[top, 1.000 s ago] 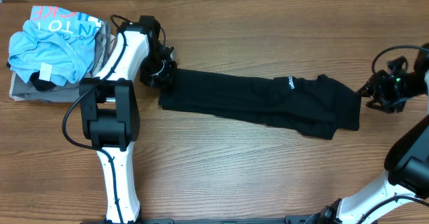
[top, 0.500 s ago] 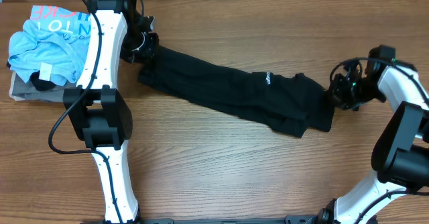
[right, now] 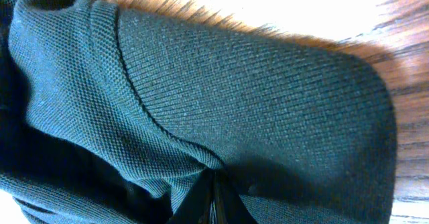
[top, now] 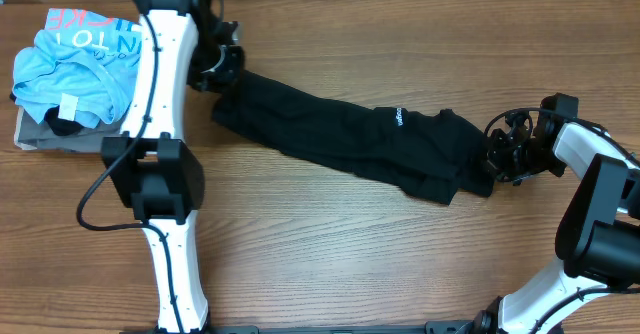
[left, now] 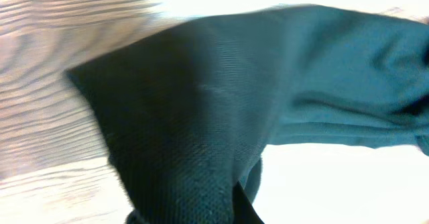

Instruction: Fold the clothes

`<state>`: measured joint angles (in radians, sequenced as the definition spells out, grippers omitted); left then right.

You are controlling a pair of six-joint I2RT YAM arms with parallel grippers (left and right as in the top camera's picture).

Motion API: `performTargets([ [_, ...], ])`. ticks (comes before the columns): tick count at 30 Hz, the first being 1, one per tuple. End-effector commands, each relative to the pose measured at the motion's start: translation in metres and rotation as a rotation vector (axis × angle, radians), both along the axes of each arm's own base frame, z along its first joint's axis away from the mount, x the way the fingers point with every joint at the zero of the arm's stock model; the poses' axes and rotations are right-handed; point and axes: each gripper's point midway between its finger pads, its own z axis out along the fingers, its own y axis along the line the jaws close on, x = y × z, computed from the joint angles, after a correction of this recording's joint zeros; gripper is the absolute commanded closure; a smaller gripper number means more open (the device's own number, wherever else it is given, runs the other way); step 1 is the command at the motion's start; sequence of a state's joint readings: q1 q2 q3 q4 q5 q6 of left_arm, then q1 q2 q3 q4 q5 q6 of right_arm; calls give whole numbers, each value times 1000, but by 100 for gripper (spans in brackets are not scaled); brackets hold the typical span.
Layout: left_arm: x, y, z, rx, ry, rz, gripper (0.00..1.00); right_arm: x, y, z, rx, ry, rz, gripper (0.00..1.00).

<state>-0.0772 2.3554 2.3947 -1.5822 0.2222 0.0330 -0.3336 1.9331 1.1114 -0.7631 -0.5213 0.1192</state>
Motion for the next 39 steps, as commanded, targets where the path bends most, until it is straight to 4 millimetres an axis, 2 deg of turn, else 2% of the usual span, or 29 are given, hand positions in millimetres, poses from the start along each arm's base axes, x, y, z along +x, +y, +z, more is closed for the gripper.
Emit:
performTargets([
  [1,-5,-53,13,-69,-36,-105,96,-17,-1,-16,-27,72,-8,96],
  [8,-12,-141,13,-90,-114,-238,95,-17,-1,-16,-25,75,-8,96],
  [10,-15,-160,13,-95,-136,-275,91,-18,0,-16,-25,77,-8,96],
  [11,-18,-174,10,-77,-153,-302,81,-18,0,-16,-24,79,-7,96],
  [12,-19,-179,8,-63,-160,-308,74,-19,0,-16,-24,80,-8,96],
  [17,-29,-198,-1,-38,-158,-358,50,-19,0,-16,-23,83,-7,96],
  [20,-32,-203,-2,-40,-155,-372,21,-20,0,-15,-21,86,-8,96],
  [21,-33,-205,-1,-39,-160,-381,16,-20,0,-15,-20,88,-9,96],
  [24,-28,-201,-1,-21,-176,-379,0,-18,-4,-6,-8,87,-13,96],
  [27,-21,-186,1,12,-183,-352,0,-14,-11,17,8,56,4,95],
  [28,-17,-175,4,21,-185,-331,0,-12,-17,34,-11,40,14,86],
  [30,-11,-162,7,23,-187,-302,0,-14,-30,53,-76,45,4,62],
  [32,-3,-146,9,28,-187,-274,0,-19,-41,66,-141,56,-3,50],
  [34,4,-128,8,35,-186,-246,0,-24,-48,69,-190,73,-20,38],
  [39,23,-78,7,91,-192,-151,0,-32,-47,55,-195,100,-16,38],
])
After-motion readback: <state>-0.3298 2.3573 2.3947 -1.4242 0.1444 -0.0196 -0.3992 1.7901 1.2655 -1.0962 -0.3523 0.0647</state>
